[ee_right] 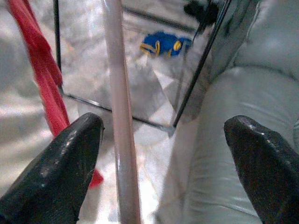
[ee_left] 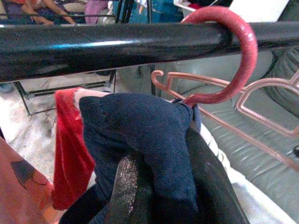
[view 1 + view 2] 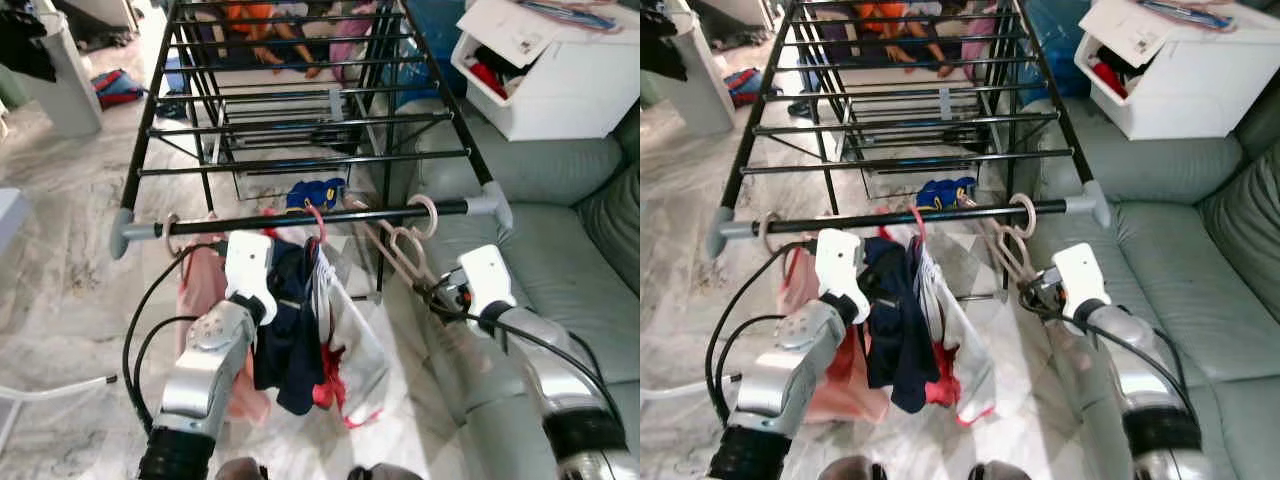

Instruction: Hang hanger

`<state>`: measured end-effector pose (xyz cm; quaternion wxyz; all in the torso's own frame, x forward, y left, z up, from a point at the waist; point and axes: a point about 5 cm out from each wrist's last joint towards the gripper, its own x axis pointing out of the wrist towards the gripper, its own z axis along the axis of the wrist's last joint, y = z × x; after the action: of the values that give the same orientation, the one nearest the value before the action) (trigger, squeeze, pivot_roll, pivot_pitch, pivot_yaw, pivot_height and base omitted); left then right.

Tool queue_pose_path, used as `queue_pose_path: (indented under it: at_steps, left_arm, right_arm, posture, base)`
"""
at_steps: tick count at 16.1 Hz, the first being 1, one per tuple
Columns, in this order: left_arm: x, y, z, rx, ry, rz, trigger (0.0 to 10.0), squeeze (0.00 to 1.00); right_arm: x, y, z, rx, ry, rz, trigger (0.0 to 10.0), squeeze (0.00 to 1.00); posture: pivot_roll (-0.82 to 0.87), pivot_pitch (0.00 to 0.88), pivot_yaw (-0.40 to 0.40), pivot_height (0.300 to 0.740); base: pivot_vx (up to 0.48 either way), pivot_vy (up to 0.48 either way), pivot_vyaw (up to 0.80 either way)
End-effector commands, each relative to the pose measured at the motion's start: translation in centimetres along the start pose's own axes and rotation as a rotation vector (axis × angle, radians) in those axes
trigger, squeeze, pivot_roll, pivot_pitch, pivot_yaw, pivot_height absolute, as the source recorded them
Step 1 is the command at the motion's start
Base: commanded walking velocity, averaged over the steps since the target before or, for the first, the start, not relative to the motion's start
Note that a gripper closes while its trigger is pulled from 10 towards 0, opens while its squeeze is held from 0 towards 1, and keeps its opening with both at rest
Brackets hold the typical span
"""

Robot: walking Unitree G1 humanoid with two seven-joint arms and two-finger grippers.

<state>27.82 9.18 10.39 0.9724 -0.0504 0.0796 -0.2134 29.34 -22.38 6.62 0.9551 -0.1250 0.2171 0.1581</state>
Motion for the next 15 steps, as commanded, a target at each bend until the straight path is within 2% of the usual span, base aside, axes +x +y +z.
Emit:
queue_pose_path:
  at_steps: [1,4,8,11,15]
  left_arm:
    - [-0.1,-0.1,0.6,0.013,-0.019,0.005,10.0,0.00]
    - [-0.2,-0.1,0.4,0.011,-0.015,0.014,10.0,0.00]
    - [-0.2,-0.3,0.3,0.011,-0.013,0.016,10.0,0.00]
    - [-0.2,-0.3,0.2,0.011,-0.008,0.013,10.0,0.00]
    - [-0.1,-0.5,0.1,0.015,-0.003,0.006,10.0,0.00]
  right_arm:
    - [0.3,-0.4,0.1,-0.041,0.008,0.004,0.0,0.00]
    - [0.8,-1.2,0.1,-0.090,0.031,0.066,0.0,0.00]
    - [0.8,-3.1,0.9,-0.175,0.033,0.127,0.0,0.00]
    - [0.4,-3.5,1.8,-0.241,0.025,0.245,0.0,0.00]
    - [0.3,-3.5,1.7,-0.260,0.028,0.338,0.0,0.00]
  posture:
    - [-0.03,0.000,-0.016,0.740]
    - [-0.02,0.000,-0.028,0.740]
    - [-0.02,0.000,-0.034,0.740]
    - [-0.03,0.000,-0.035,0.740]
    - [-0.03,0.000,-0.035,0.740]
  base:
    - [0.000,0.000,0.00]
    - [0.000,0.000,0.00]
    - [0.000,0.000,0.00]
    - [0.000,0.000,0.00]
    - [0.000,0.000,0.00]
